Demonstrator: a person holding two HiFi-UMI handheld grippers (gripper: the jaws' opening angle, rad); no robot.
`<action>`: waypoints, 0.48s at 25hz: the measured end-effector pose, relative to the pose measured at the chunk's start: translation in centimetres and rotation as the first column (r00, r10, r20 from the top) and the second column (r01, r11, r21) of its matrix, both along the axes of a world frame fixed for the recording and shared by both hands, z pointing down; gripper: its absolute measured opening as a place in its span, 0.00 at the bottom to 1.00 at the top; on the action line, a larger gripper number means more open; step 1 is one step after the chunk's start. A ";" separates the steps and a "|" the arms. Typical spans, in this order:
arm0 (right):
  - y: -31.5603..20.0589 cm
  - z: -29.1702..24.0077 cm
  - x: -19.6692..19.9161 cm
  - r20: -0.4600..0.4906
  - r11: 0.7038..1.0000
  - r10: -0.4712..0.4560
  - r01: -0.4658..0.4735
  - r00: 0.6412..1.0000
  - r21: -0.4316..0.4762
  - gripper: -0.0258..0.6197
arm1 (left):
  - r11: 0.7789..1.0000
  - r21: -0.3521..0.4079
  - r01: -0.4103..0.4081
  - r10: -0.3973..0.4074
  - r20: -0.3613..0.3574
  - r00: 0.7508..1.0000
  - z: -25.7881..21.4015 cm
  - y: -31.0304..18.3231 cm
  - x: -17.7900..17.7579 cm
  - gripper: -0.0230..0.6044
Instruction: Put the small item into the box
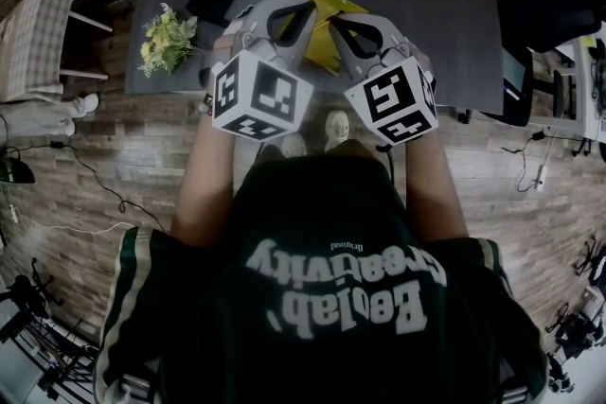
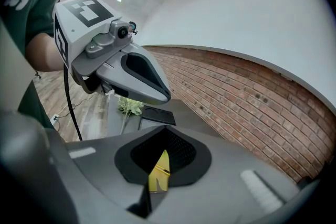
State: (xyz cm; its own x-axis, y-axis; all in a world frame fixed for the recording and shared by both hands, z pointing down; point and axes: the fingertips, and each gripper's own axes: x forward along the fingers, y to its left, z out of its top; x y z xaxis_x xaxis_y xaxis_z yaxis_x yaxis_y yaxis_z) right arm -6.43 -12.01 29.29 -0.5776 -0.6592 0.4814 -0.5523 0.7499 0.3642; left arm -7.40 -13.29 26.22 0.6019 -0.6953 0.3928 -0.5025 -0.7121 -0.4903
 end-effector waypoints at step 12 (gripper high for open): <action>-0.8 0.2 0.3 -0.005 1.000 0.000 0.000 1.000 -0.003 0.05 | 1.000 0.002 -0.013 0.013 0.005 1.000 0.2 -0.7 0.5 0.04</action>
State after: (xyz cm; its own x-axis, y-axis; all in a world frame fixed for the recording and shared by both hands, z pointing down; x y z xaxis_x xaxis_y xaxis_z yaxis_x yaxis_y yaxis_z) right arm -6.17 -12.77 29.48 -0.5754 -0.6579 0.4859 -0.5504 0.7509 0.3650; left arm -6.92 -14.02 26.42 0.6091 -0.6881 0.3944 -0.4911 -0.7177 -0.4937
